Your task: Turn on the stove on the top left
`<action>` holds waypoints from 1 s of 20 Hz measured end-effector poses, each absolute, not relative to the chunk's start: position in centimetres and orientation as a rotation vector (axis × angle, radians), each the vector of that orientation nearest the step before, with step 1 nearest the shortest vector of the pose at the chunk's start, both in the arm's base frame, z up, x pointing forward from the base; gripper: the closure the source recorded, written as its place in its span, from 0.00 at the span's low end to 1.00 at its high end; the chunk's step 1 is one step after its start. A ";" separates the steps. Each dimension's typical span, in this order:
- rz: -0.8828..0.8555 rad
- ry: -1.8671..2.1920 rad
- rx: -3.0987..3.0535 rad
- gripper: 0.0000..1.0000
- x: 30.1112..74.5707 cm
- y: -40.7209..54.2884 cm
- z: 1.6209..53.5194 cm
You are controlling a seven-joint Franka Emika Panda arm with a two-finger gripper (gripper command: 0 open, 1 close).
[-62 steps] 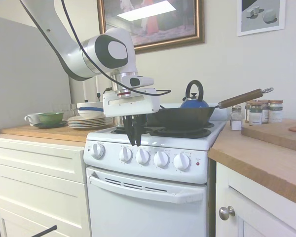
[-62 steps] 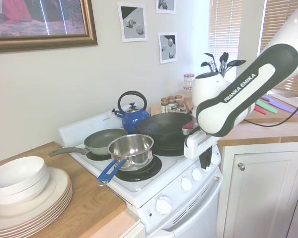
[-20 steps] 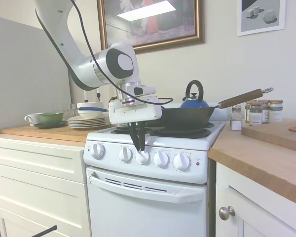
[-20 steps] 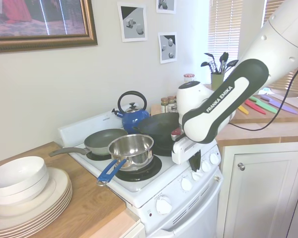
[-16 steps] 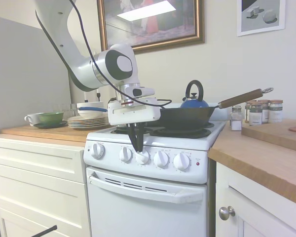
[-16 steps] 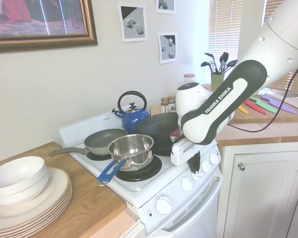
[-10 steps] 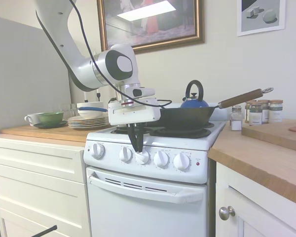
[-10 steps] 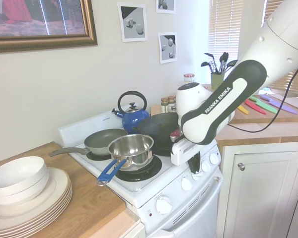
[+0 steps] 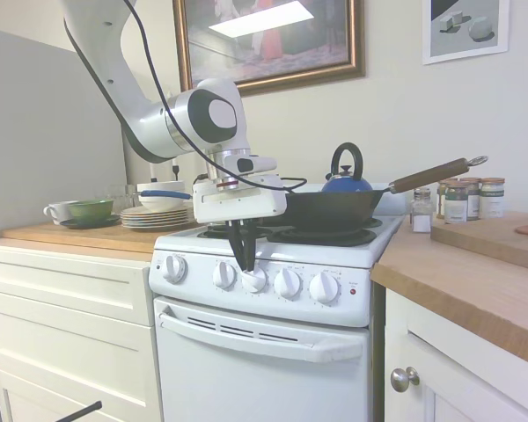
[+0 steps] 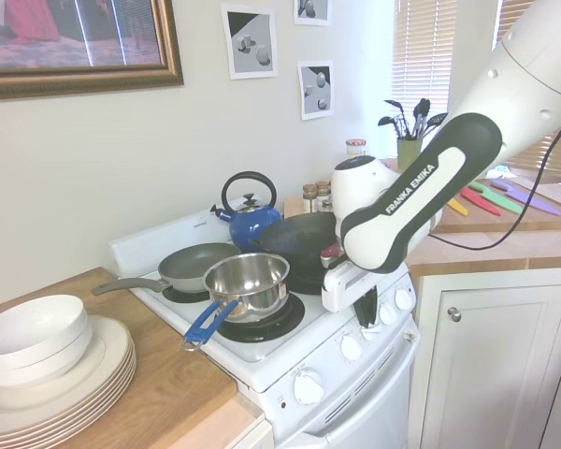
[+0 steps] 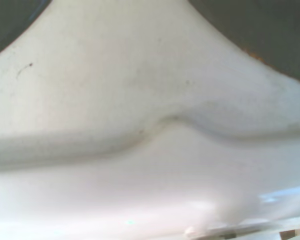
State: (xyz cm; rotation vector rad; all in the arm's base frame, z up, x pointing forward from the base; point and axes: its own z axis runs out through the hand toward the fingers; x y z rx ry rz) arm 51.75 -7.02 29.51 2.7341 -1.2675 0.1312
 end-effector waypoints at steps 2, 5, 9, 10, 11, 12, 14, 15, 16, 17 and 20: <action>0.130 -1.266 2.734 1.00 51.8 -7.0 29.5; 0.121 -1.265 2.733 1.00 51.7 -6.8 29.2; 0.116 -1.270 2.728 1.00 51.7 -6.7 28.9; 0.116 -1.272 2.727 1.00 51.7 -6.7 28.9; 0.116 -1.272 2.727 1.00 51.7 -6.7 28.9; 0.116 -1.272 2.727 1.00 51.7 -6.6 28.9; 0.118 -1.272 2.727 1.00 51.8 -6.6 28.9; 0.118 -1.272 2.727 1.00 51.8 -6.5 29.0; 0.117 -1.276 2.728 1.00 51.8 -6.5 29.0; 0.115 -1.281 2.729 1.00 51.8 -6.4 29.0; 0.110 -1.299 2.736 1.00 51.8 -6.0 29.1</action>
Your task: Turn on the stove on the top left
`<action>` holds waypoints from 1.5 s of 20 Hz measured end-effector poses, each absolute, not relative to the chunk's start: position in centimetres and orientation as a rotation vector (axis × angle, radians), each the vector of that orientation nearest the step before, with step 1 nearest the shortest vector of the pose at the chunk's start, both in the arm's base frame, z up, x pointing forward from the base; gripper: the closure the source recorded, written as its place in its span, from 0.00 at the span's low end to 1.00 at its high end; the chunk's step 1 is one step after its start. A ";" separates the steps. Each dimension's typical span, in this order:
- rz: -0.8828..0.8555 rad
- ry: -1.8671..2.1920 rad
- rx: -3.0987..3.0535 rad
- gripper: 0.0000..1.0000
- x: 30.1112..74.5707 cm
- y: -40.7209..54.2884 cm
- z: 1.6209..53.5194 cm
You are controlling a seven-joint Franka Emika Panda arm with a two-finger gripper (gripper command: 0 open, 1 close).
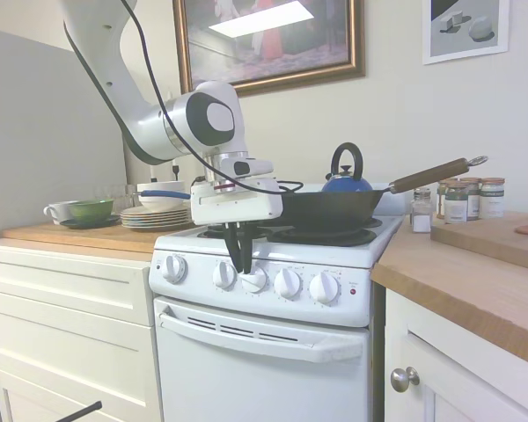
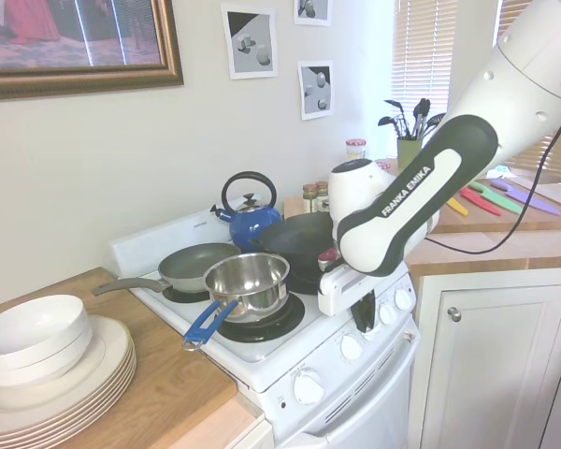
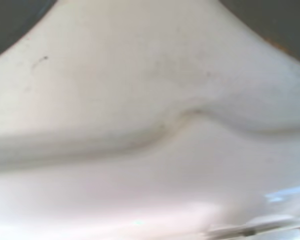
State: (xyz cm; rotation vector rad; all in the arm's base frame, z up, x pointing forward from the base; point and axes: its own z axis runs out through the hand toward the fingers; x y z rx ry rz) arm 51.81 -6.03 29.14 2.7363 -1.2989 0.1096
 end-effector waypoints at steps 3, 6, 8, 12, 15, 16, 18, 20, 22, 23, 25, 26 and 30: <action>0.097 -1.321 2.751 1.00 51.8 -5.8 29.2; 0.083 -1.340 2.754 1.00 51.8 -6.0 29.0; 0.067 -1.353 2.752 1.00 51.7 -6.3 28.6; 0.041 -1.367 2.751 1.00 51.6 -6.7 27.6; 0.038 -1.369 2.751 1.00 51.6 -6.8 27.5; 0.036 -1.373 2.752 1.00 51.6 -6.9 27.4; 0.027 -1.379 2.752 1.00 51.6 -7.0 27.2; 0.009 -1.386 2.742 1.00 51.3 -7.7 26.6; -0.010 -1.392 2.734 1.00 51.1 -8.4 26.0; -0.012 -1.392 2.734 1.00 51.1 -8.4 25.9; -0.012 -1.391 2.734 1.00 51.1 -8.4 25.8; -0.011 -1.391 2.735 1.00 51.1 -8.4 25.8; -0.004 -1.370 2.739 1.00 51.2 -8.2 25.9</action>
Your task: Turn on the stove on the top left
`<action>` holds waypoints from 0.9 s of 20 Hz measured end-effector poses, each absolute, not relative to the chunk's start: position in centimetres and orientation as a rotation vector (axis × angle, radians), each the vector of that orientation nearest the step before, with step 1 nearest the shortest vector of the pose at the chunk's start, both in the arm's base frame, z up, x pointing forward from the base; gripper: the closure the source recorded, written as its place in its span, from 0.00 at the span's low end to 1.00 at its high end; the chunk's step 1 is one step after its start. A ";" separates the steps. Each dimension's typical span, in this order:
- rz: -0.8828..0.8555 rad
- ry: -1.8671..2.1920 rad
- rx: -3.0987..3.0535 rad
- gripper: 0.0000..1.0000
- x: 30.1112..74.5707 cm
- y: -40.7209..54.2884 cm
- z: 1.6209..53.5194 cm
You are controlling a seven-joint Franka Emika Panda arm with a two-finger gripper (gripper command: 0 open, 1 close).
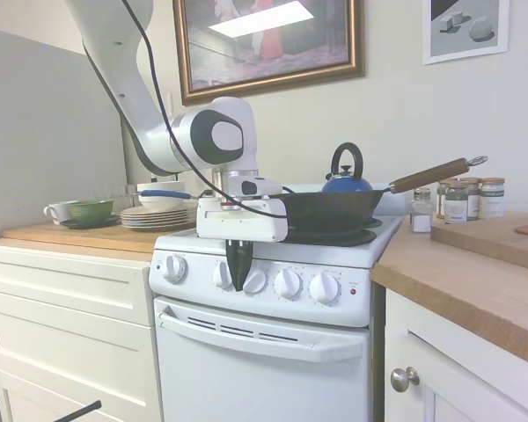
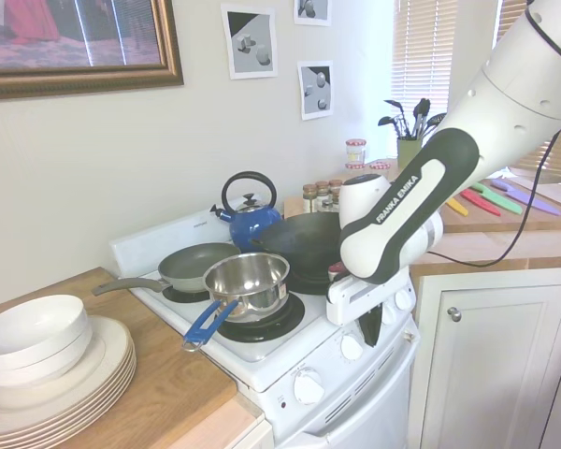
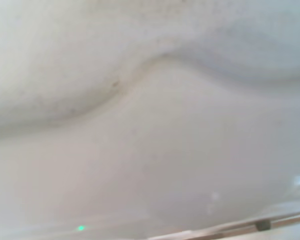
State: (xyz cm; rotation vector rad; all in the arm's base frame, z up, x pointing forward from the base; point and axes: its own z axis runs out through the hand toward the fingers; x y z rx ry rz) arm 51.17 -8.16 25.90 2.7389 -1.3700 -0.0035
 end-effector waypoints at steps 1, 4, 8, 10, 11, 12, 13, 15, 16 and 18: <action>0.005 -1.355 2.741 1.00 51.1 -8.0 26.1; 0.059 -1.317 2.748 1.00 50.8 -7.3 27.4; 0.132 -1.291 2.769 1.00 49.7 -5.5 30.3; 0.154 -1.287 2.778 1.00 49.0 -4.7 31.2; 0.160 -1.286 2.781 1.00 48.7 -4.5 31.6; 0.164 -1.287 2.784 1.00 48.3 -4.3 31.8; 0.167 -1.288 2.785 1.00 48.0 -4.3 32.0; 0.174 -1.295 2.787 1.00 47.4 -4.3 32.4; 0.177 -1.307 2.788 1.00 47.1 -4.3 32.6; 0.180 -1.347 2.791 0.00 46.7 -4.3 33.2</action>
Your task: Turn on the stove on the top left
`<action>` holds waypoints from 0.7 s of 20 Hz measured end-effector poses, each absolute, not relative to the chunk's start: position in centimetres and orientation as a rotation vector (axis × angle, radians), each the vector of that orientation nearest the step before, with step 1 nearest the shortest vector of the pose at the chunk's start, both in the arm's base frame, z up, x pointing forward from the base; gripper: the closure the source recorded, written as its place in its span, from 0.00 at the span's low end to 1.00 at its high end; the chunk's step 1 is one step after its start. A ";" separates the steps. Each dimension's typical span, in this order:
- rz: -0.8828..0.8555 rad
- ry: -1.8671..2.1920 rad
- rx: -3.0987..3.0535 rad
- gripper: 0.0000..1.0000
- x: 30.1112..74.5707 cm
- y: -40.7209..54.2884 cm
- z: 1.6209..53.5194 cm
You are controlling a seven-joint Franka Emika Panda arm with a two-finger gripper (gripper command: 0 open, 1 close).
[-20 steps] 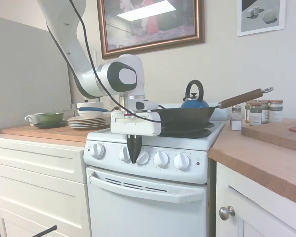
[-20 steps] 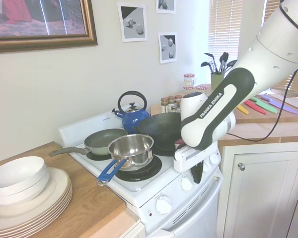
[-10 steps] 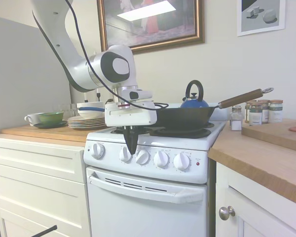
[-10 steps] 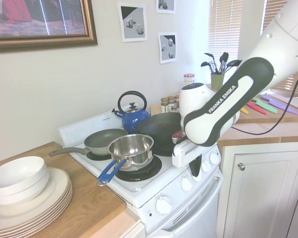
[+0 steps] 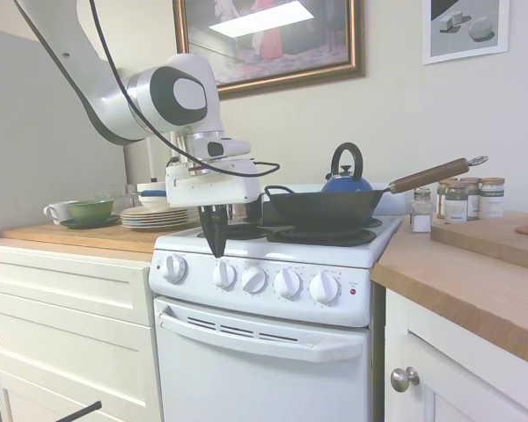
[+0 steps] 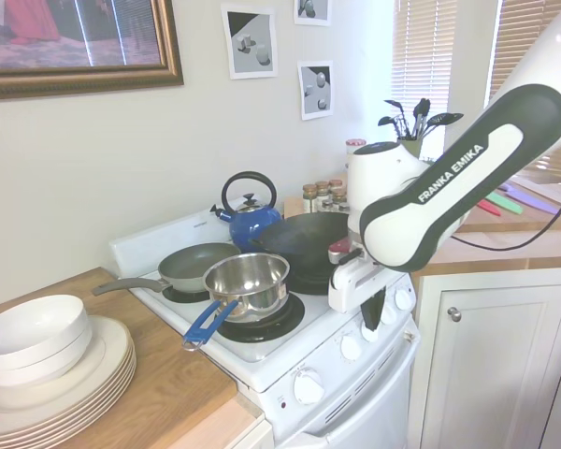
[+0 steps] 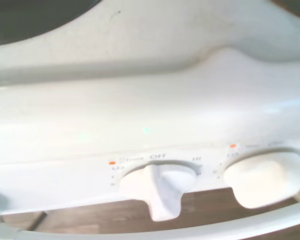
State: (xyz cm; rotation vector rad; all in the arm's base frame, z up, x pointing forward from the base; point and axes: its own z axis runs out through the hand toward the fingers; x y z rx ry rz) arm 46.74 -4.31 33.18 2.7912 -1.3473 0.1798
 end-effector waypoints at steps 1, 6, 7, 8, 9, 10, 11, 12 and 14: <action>0.180 -1.360 2.791 0.00 46.6 -4.3 33.4; 0.184 -1.384 2.789 0.00 46.2 -4.5 34.1; 0.184 -1.386 2.789 0.00 46.2 -4.5 34.1; 0.184 -1.386 2.789 0.00 46.2 -4.5 34.1; 0.184 -1.385 2.790 0.00 46.2 -4.5 34.2; 0.185 -1.384 2.790 0.00 46.2 -4.5 34.2; 0.185 -1.384 2.791 0.00 46.2 -4.4 34.2; 0.185 -1.383 2.791 0.00 46.2 -4.4 34.2; 0.185 -1.382 2.791 0.00 46.2 -4.5 34.2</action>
